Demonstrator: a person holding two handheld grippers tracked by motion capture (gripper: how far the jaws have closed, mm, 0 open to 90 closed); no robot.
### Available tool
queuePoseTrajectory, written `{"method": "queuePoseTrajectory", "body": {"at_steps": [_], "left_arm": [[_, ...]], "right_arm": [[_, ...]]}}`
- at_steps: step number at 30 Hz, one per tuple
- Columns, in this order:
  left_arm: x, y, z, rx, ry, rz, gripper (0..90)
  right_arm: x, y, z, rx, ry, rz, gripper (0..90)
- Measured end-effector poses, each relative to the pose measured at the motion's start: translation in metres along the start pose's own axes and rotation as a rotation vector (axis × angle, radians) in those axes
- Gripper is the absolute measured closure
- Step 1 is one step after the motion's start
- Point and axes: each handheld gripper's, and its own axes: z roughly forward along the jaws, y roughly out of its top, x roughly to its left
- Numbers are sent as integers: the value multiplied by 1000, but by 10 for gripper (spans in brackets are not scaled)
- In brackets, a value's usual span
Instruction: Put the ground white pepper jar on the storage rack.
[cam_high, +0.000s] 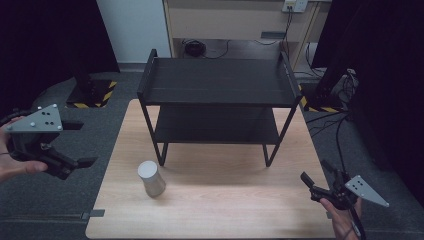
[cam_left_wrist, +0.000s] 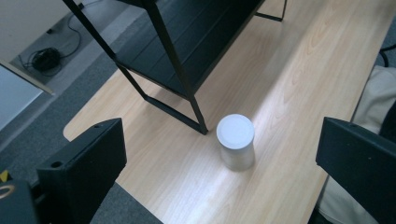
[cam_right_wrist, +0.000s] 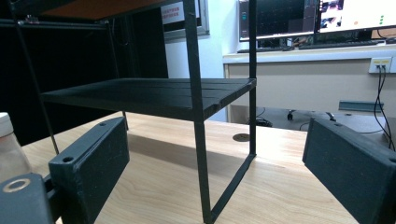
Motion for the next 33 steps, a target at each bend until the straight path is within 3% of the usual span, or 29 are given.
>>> {"method": "queuePoseTrajectory", "body": {"at_steps": [7, 13, 15, 17, 20, 22, 27, 33], "left_arm": [[-1, 2, 1, 13, 2, 2, 9], [-4, 1, 13, 37, 20, 1, 15], [-5, 3, 22, 64, 28, 2, 24], [-5, 2, 40, 89, 8, 9, 25], [-4, 2, 50, 96, -6, 12, 25], [-4, 1, 71, 110, -28, 18, 25], [-1, -4, 94, 117, -52, 10, 27], [2, -9, 133, 169, -75, -3, 28]], "right_arm": [[1, 0, -1, 2, -6, -2, 71], [1, 0, -2, -7, -13, 4, 71], [1, -1, -2, -6, -15, 6, 71], [1, 0, -2, -4, -18, 4, 72], [1, 0, -2, -8, -17, 6, 73], [1, 0, -3, -3, -18, 4, 76], [2, 0, -3, -5, -19, 3, 79], [2, 1, -4, -3, -21, 4, 80]]}}
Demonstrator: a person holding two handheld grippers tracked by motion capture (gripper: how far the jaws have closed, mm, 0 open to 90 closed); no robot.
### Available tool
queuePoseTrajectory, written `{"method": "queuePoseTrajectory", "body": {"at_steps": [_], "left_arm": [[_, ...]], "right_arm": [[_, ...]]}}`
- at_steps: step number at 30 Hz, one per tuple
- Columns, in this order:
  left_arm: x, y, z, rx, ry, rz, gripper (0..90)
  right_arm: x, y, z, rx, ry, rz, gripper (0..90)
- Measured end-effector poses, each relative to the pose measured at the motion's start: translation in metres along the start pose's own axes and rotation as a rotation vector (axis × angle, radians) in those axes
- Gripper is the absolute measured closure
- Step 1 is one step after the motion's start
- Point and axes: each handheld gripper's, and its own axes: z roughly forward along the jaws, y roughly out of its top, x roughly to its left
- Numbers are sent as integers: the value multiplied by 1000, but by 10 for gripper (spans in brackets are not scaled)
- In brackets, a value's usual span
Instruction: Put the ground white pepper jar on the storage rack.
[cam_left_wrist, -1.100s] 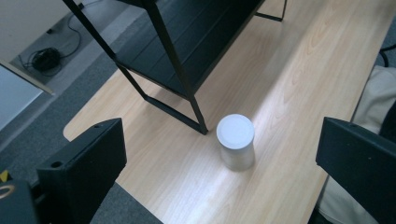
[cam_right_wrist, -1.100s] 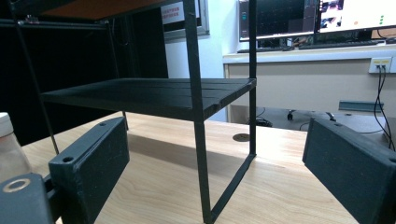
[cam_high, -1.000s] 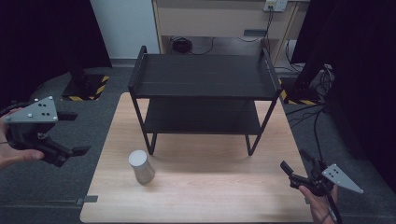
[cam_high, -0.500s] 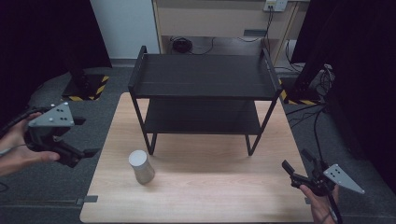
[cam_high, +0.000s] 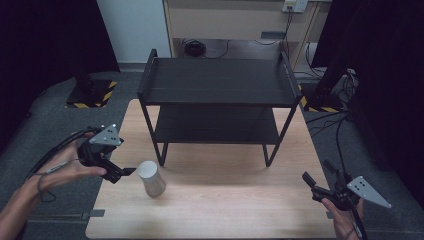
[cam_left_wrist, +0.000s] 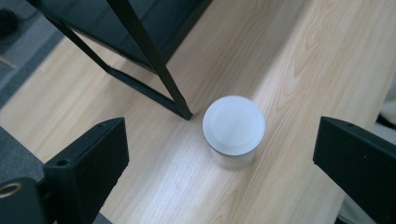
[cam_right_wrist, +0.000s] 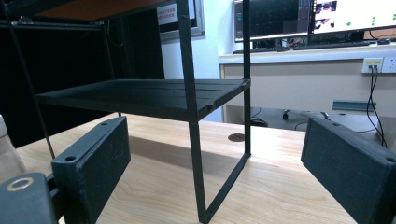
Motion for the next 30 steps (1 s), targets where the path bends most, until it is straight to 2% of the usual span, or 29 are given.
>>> {"method": "queuePoseTrajectory", "body": {"at_steps": [2, 3, 4, 7, 9, 14, 22, 28, 30], "left_arm": [[3, -2, 15, 10, -17, -9, 32], [3, -2, 15, 10, -17, -9, 33], [5, -4, 24, 12, -26, -16, 37], [5, -6, 32, 18, -33, -20, 53], [6, -8, 44, 30, -42, -28, 57], [6, -10, 55, 36, -51, -34, 64], [7, -12, 78, 73, -76, -43, 99], [7, -14, 91, 75, -87, -51, 105], [6, -14, 94, 81, -87, -49, 143]], "right_arm": [[0, 0, 0, 0, -4, -6, 81], [0, 0, 0, 0, -4, -6, 81], [1, 0, 0, 1, -6, -7, 81], [1, 0, -1, 2, -8, -3, 81], [1, 0, -1, 2, -14, -1, 82], [1, 0, -2, 1, -19, 0, 82], [2, 0, -2, 3, -28, 4, 85], [1, 0, -3, 4, -30, 8, 87], [2, 0, -2, 5, -30, 6, 87]]}}
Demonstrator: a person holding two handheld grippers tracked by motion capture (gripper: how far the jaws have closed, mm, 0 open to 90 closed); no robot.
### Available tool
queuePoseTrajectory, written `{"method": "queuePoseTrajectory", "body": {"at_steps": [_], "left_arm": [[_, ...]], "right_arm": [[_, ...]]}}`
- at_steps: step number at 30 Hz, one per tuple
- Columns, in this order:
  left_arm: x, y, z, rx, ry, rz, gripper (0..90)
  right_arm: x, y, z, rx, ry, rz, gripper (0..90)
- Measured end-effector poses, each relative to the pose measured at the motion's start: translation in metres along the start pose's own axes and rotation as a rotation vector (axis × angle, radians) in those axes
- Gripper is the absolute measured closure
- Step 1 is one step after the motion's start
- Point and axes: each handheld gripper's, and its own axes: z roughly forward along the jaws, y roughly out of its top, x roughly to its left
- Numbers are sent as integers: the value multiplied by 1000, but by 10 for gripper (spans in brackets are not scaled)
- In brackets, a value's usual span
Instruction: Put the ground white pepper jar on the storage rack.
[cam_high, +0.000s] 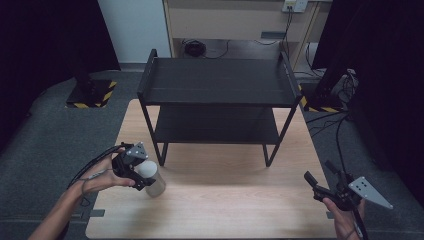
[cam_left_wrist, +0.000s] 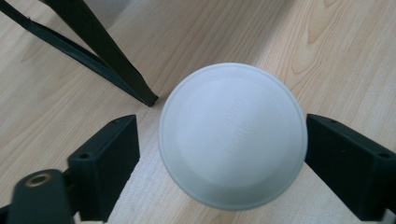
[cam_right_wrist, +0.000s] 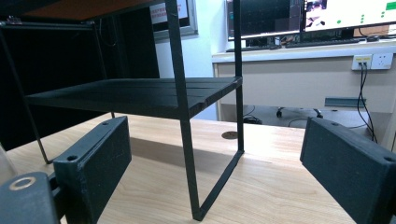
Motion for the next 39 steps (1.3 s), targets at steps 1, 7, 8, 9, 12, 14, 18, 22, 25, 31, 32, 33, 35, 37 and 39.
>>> {"method": "queuePoseTrajectory", "body": {"at_steps": [1, 7, 8, 9, 12, 14, 18, 22, 25, 31, 32, 33, 35, 37, 39], "left_arm": [[1, 0, 1, 1, -4, 2, 167], [5, -2, 5, 3, -29, -16, 325], [5, -2, 5, 3, -29, -16, 327], [5, -4, 5, -4, -30, -28, 328], [6, -9, 6, -28, -33, -51, 329], [6, -11, 6, -33, -33, -60, 330], [4, -2, 3, -7, -64, -43, 330], [0, 15, -7, 10, -95, -22, 330], [-6, 30, -22, -3, -97, 3, 331], [-15, 64, -59, -33, -87, 49, 331], [-16, 72, -68, -36, -89, 59, 331], [-18, 81, -77, -38, -89, 73, 331], [-21, 99, -95, -41, -94, 96, 330], [-21, 114, -113, -58, -115, 103, 330], [-21, 133, -132, -72, -136, 118, 330]], "right_arm": [[0, 0, 0, 0, 1, 1, 87], [0, 0, 1, 5, 7, -5, 94], [0, 0, 1, 5, 7, -5, 94], [1, 0, 1, 3, 6, -3, 94], [1, 0, 0, 2, 3, -4, 95], [1, 0, 0, 2, -1, -1, 96], [1, 0, 0, 0, -2, -1, 96], [1, 0, 1, -3, 2, -1, 96], [1, 0, 0, -4, 1, -3, 96], [1, 0, 0, -9, -5, -6, 96], [0, 0, 0, -9, -4, -4, 96], [0, 0, -1, -10, -5, -3, 96], [0, 0, -1, -11, -5, -5, 97], [0, 0, -2, -20, -10, -2, 97], [-1, -1, -3, -26, -15, 1, 96]]}}
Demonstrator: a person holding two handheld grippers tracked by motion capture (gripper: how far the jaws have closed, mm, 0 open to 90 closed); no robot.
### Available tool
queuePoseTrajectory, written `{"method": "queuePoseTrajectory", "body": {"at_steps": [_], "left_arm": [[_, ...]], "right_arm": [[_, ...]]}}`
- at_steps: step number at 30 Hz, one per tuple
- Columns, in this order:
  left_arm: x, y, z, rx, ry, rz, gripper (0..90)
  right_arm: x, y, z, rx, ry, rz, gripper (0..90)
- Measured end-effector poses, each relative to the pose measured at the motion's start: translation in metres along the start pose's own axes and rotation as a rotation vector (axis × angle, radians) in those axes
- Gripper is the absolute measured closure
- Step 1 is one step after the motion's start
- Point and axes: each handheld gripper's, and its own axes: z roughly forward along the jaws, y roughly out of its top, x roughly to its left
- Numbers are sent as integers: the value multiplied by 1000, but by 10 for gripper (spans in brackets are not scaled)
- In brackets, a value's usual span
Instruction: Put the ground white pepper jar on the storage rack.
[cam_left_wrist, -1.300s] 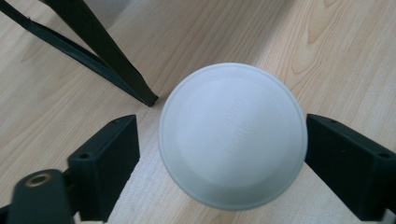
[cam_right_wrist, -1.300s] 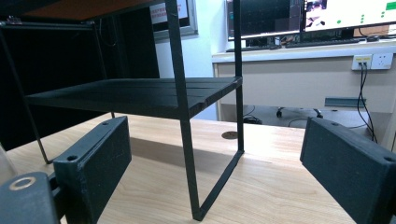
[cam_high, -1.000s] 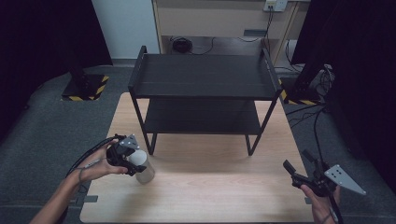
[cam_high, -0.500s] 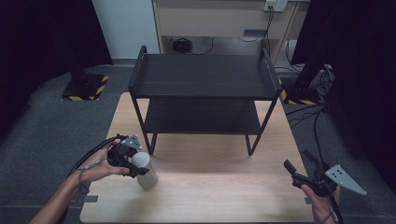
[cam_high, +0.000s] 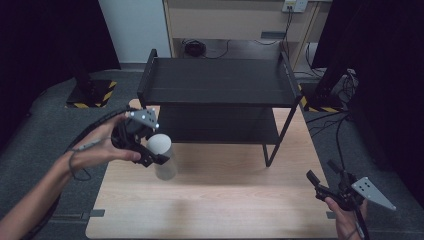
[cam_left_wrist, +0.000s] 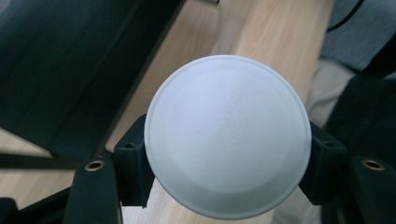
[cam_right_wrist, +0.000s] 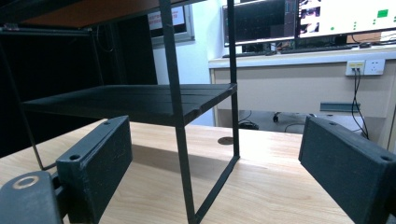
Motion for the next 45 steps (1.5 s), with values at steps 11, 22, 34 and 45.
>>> {"method": "queuePoseTrajectory", "body": {"at_steps": [11, 22, 34, 45], "left_arm": [[-15, 109, -74, 4, -9, 89, 330], [-8, 155, -102, -2, 105, 29, 330], [45, 170, -98, -13, 195, -104, 329], [97, 164, -81, -43, 248, -247, 329]], "right_arm": [[-1, 0, -1, -2, 2, 0, 96], [-3, -1, -2, -4, 3, 6, 97], [-4, -1, -5, -7, -6, 9, 97], [-4, -2, -8, -15, -10, 13, 97]]}}
